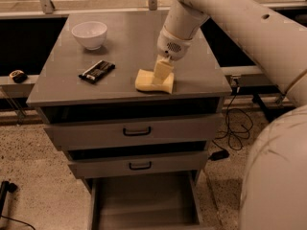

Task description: Place sponge into bottom drawer

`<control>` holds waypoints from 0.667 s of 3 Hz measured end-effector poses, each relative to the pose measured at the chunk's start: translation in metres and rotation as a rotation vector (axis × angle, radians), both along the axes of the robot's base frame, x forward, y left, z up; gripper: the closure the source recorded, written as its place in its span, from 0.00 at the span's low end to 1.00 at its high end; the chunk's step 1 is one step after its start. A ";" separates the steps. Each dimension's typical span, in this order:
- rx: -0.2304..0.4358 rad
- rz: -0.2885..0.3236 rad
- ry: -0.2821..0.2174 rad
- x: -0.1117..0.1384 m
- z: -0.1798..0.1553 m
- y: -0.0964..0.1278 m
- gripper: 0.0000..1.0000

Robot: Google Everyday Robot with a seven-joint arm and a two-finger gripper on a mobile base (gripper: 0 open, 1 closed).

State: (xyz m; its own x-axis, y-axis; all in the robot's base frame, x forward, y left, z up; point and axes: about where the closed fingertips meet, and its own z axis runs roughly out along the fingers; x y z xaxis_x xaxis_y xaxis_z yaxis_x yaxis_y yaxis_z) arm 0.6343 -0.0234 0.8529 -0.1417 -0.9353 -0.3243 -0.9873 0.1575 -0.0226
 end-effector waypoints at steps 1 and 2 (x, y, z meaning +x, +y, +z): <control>0.002 -0.004 0.002 -0.004 -0.002 -0.001 1.00; 0.023 -0.016 -0.025 -0.010 0.005 -0.003 1.00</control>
Offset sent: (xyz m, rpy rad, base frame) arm -0.0197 -0.0115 0.0181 0.0548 -0.0753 -0.0424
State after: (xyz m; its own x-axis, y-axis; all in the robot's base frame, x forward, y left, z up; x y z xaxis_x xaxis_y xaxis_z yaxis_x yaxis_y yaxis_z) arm 0.6247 -0.0268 0.8581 -0.1486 -0.9253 -0.3489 -0.9837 0.1743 -0.0434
